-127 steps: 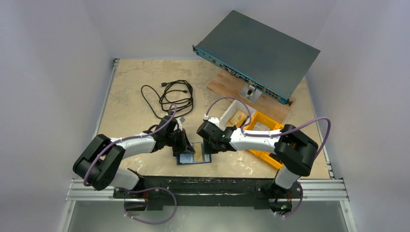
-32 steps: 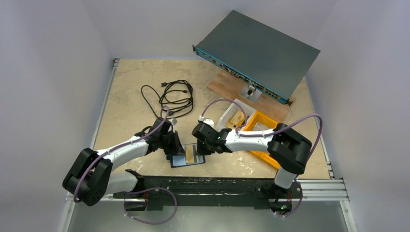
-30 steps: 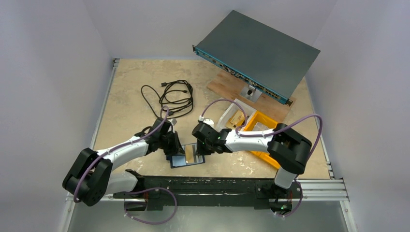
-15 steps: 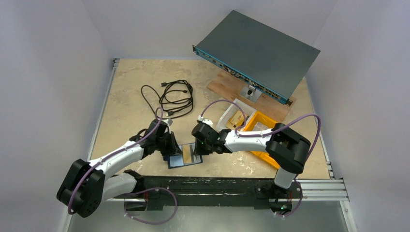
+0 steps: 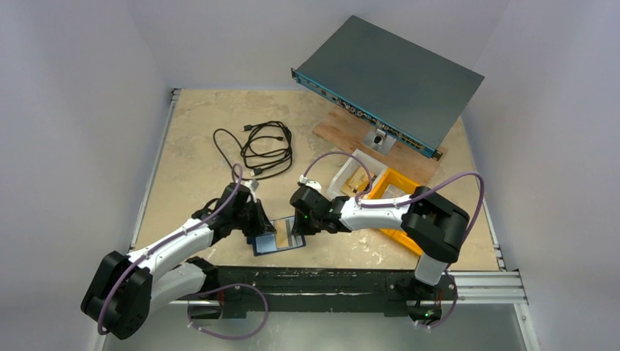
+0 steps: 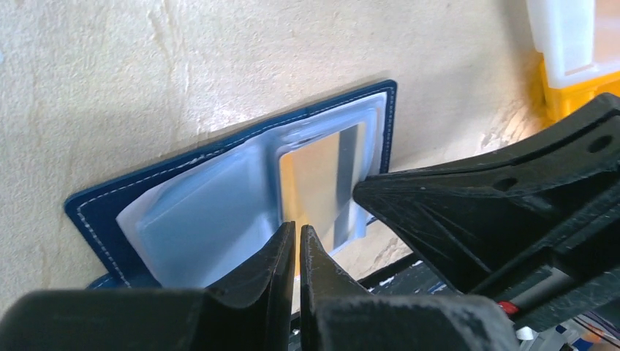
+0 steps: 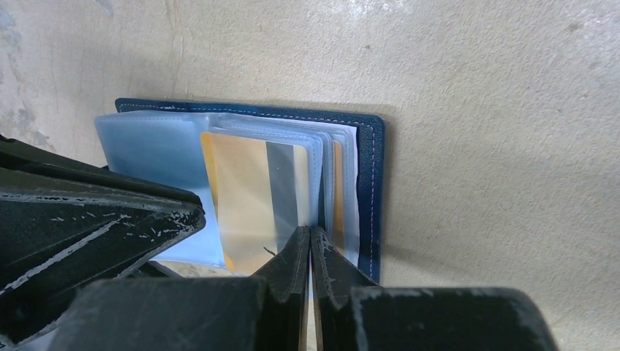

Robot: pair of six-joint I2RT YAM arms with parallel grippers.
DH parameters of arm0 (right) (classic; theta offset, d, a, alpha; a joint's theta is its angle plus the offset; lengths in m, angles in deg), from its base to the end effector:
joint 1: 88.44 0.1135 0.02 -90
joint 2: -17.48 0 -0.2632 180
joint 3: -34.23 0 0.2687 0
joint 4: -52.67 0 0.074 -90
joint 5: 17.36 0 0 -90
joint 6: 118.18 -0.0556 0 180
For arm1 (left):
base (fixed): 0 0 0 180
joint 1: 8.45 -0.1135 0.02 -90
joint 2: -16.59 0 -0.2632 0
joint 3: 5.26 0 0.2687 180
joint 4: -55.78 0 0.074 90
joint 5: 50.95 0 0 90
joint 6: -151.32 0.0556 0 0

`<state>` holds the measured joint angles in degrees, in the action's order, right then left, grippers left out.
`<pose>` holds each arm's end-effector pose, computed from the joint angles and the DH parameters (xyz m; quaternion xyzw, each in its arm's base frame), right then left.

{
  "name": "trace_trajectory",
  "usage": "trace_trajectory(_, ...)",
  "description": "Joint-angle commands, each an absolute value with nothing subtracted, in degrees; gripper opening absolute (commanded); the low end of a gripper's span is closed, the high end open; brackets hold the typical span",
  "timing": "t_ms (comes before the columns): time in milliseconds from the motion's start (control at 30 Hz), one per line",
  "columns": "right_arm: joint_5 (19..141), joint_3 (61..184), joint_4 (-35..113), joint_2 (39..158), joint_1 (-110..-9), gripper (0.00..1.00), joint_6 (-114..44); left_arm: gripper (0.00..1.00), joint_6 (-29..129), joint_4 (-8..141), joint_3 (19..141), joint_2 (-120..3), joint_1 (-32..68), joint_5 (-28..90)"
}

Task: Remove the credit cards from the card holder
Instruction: Remove the credit card from the card holder.

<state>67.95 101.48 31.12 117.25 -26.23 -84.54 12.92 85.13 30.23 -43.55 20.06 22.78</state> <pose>0.1752 0.3227 0.1236 -0.0359 0.9499 0.2451 0.1909 0.1754 -0.1130 0.1266 -0.1195 0.9349 -0.2956 0.1559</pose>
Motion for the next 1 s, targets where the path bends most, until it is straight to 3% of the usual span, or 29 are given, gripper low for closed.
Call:
trace_trajectory(0,67.2,98.3,23.4,122.4,-25.8,0.0,-83.6,0.07,12.9,82.1,30.6,-43.2,19.9,20.7)
trace_trajectory(367,66.8,98.3,22.7,122.0,-25.8,0.0,-83.6,0.09,13.1,81.0,29.5,-46.6,19.9,22.1)
trace_trajectory(633,66.5,98.3,22.3,121.8,-25.8,0.0,-83.6,0.2,13.9,81.8,28.0,-46.3,19.3,23.8)
trace_trajectory(967,66.4,98.2,22.0,121.8,-25.8,0.0,-83.7,0.19,13.9,81.9,27.0,-46.0,18.9,22.7)
